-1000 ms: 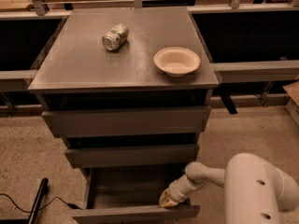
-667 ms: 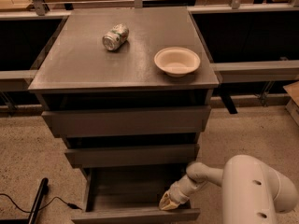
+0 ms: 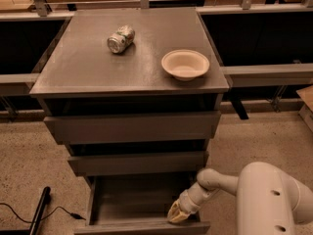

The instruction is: Open bottom drawer

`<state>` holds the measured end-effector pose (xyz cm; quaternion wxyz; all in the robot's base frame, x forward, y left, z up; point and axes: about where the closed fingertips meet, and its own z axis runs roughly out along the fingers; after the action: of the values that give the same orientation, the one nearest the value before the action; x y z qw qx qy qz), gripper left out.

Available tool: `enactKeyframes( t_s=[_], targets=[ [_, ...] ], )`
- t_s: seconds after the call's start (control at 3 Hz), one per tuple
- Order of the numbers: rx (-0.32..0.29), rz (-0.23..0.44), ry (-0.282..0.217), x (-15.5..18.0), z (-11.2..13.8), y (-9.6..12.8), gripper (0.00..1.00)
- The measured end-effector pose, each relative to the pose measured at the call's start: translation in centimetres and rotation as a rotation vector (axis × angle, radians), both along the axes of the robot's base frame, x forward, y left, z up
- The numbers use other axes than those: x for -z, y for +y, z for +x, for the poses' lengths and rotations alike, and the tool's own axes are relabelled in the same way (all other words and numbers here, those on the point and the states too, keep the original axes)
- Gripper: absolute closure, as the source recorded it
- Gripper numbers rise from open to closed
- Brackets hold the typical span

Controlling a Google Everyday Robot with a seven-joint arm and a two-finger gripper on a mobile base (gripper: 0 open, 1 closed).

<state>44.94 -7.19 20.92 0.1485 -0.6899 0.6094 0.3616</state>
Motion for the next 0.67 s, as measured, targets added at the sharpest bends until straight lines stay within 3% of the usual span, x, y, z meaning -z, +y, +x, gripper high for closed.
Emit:
enactKeyframes(
  t_s=[0.33, 0.67],
  targets=[
    [-0.003, 0.014, -0.043, -2.4, 0.4, 0.0, 0.92],
    [0.033, 0.028, -0.105, -4.5, 0.6, -0.7, 0.8]
  ],
)
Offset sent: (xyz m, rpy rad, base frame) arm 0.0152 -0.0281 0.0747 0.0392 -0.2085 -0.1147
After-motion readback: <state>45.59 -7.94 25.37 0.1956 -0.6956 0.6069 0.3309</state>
